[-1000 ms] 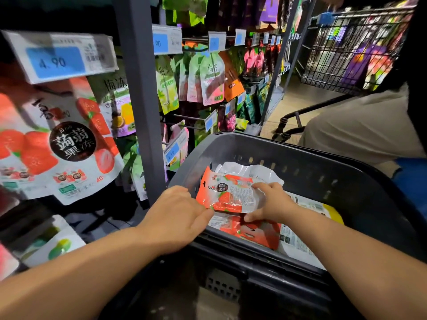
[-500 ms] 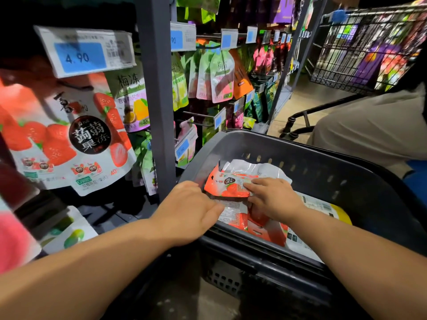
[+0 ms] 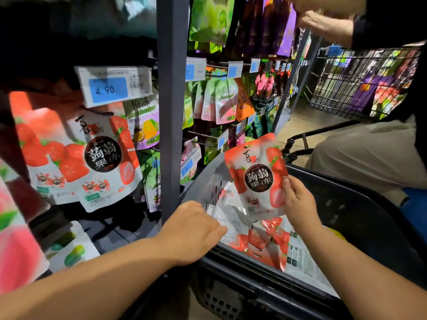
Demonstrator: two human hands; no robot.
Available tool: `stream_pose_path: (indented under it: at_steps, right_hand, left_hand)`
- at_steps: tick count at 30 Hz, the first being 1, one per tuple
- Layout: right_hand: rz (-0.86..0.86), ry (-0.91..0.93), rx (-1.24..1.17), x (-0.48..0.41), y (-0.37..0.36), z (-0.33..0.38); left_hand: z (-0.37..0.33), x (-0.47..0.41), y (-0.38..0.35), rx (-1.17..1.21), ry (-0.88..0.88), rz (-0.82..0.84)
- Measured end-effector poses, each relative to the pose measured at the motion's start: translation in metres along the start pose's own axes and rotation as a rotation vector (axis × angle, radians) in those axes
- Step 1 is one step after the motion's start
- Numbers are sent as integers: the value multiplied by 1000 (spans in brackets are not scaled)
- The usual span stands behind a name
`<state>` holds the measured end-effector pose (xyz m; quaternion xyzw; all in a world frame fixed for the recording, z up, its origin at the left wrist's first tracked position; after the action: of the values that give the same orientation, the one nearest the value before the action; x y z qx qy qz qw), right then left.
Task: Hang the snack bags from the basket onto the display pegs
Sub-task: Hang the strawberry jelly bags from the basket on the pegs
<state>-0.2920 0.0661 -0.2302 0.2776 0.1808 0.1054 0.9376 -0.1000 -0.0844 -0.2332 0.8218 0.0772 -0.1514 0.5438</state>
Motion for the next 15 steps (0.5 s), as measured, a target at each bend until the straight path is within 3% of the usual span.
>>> stream_pose_path:
  at_steps: [3,9,11,15]
  right_hand:
    - [38,-75,-162,3,4,10]
    - [249,-100,-381,18,-17,54]
    - [313,-140,-488,26,-29,69]
    - [399,-62,-490,40,-56,97]
  left_hand:
    - [2,-3,5,192,94,-21]
    - [26,-6,13,943,452,-165]
    - [29,-8,17,1148,462,-219]
    - [26,-3,34,1332,428,-328]
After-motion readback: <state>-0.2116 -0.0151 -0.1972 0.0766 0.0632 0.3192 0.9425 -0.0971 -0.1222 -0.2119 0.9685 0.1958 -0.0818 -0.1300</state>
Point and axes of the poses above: each hand's wrist, its own x-axis away from the middle knuckle, its own y-axis out of the back of the hand, z = x × y, the point moved 9 cm from there along -x, towards the middle knuckle, and after that the axes turned 14 degrees about x, right-handed, at the moved point
